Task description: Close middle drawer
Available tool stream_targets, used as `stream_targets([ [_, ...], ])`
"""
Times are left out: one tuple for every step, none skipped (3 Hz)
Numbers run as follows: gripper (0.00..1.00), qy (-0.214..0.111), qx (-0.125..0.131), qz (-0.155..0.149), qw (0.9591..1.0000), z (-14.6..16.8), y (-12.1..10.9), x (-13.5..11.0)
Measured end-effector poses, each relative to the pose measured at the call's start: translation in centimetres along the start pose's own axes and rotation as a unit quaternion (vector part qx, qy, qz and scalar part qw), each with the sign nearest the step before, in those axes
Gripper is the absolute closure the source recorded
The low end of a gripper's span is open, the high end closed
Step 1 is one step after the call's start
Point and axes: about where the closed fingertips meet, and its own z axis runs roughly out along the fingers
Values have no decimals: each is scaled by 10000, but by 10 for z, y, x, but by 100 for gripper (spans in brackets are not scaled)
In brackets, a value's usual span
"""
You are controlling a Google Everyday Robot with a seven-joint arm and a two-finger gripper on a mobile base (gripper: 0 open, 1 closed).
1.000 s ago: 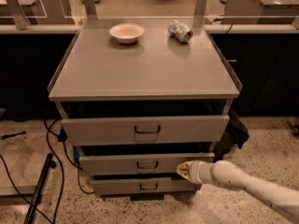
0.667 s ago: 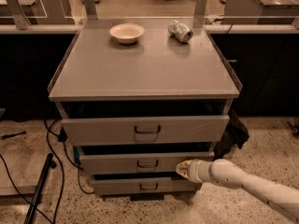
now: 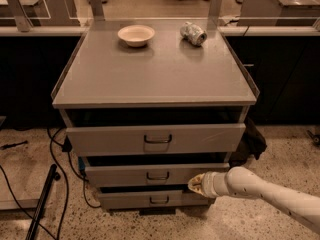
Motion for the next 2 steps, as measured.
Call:
stream_targets([
  [100,-97,-563,182,9982,-28,41,-5],
  [85,-129,-719,203,9971,-31,52,-7],
])
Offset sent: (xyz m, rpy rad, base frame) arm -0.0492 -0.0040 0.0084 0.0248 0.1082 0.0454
